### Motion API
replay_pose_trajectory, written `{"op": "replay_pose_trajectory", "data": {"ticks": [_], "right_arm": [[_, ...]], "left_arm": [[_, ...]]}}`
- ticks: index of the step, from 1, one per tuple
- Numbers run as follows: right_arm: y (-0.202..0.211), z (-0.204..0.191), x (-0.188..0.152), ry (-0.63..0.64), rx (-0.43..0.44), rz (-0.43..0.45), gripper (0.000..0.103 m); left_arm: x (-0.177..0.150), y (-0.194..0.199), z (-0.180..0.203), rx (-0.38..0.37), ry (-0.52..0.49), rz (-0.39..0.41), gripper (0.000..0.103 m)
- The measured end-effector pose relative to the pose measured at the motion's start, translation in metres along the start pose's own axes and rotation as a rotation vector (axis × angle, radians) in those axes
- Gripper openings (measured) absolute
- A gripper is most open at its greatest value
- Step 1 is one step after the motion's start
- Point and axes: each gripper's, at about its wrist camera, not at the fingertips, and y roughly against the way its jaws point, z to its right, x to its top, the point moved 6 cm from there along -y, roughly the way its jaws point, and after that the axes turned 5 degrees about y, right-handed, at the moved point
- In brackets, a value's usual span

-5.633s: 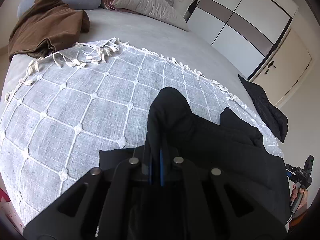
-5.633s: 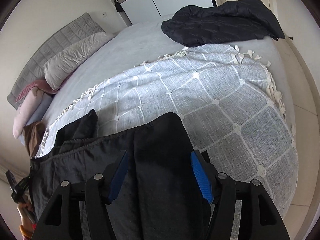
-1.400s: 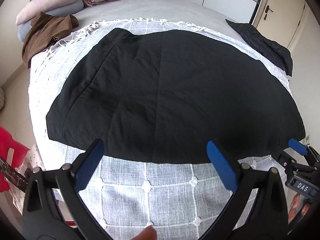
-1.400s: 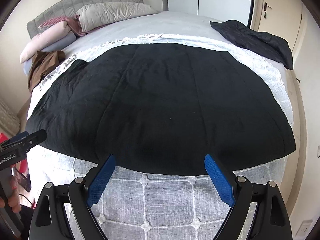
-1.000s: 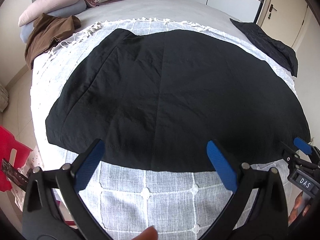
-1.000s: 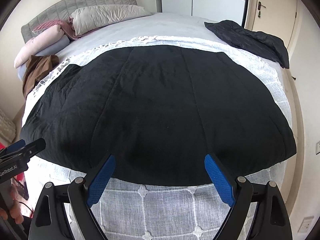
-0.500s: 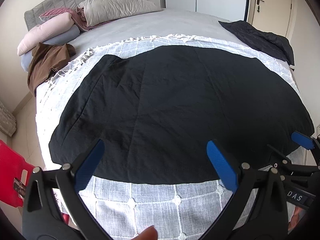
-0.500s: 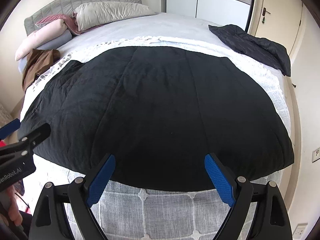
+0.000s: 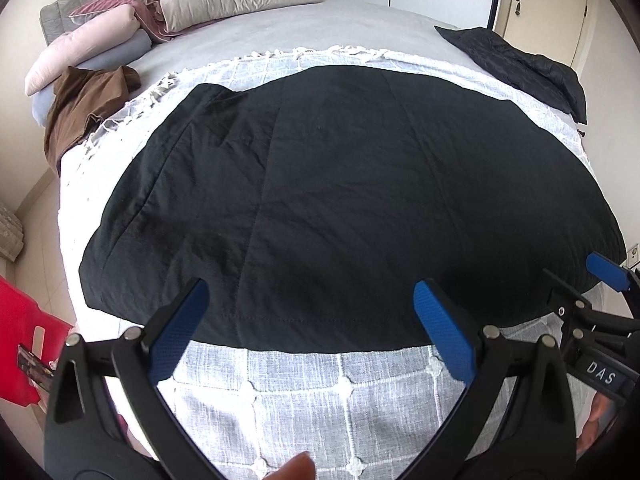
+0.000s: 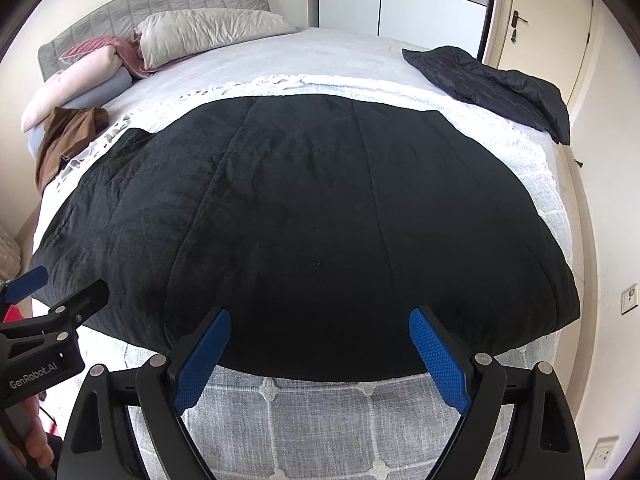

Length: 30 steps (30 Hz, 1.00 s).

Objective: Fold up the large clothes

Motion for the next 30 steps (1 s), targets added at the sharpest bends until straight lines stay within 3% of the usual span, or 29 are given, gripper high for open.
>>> {"op": "replay_pose_trajectory", "data": {"ticks": [30], "right_arm": [[-0.0096,-0.0009,-0.0071,0.012,0.012,-0.027,0.092]], "left_arm": [[-0.0075,-0.0058,-0.0028,0.0,-0.015,-0.031,0.102]]}}
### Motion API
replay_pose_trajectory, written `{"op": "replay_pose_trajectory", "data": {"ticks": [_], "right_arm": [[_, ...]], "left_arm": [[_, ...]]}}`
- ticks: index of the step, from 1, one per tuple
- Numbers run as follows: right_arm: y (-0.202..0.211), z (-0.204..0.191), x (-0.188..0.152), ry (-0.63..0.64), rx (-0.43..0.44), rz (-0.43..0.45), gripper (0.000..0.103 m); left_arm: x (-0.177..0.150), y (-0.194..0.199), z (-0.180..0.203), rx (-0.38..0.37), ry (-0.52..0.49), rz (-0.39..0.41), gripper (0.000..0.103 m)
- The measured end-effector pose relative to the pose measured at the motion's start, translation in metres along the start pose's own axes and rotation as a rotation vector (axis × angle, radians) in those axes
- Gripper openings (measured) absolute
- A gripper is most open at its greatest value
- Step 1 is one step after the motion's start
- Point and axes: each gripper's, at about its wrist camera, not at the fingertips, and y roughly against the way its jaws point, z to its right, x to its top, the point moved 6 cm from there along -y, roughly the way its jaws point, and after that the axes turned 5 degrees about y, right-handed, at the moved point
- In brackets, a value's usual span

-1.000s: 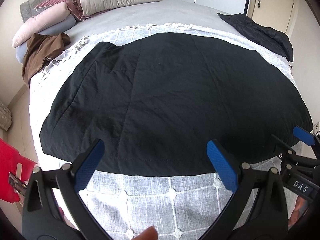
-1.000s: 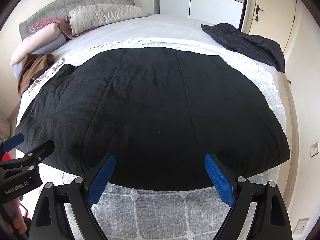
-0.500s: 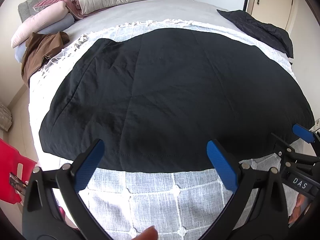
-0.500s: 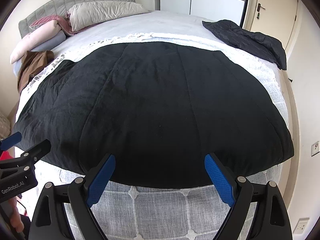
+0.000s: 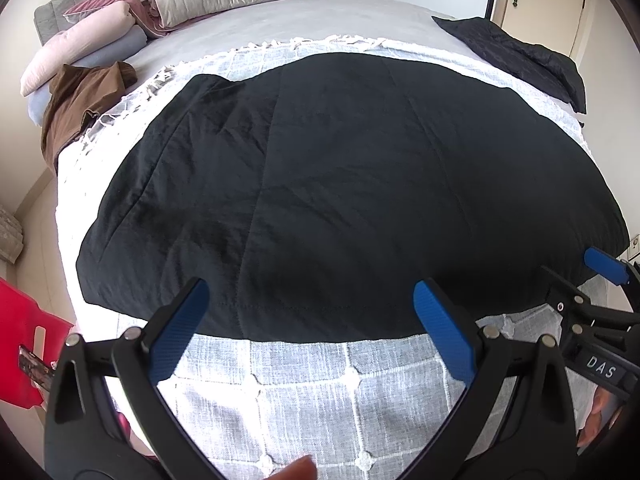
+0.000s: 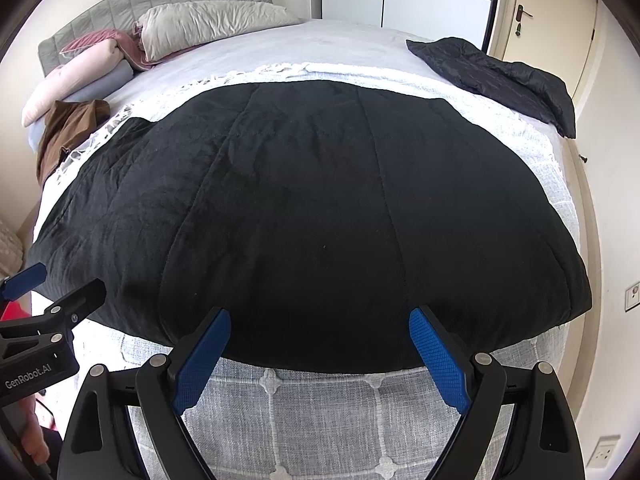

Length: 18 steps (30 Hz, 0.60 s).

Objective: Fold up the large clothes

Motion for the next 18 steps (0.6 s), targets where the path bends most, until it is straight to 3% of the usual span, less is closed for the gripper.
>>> {"op": "replay_pose_trajectory", "data": {"ticks": [14,18], "right_arm": [[0.0,0.0,-0.001,0.004,-0.003,-0.002,0.092],[-0.003,-0.003,-0.005,0.018,-0.006,-0.012,0.092]], "left_arm": [[-0.003,-0.002,0.0,-0.002,-0.005,-0.013,0.102],[-0.006,-0.012,-0.005,0.011,0.042,-0.035,0.102]]}}
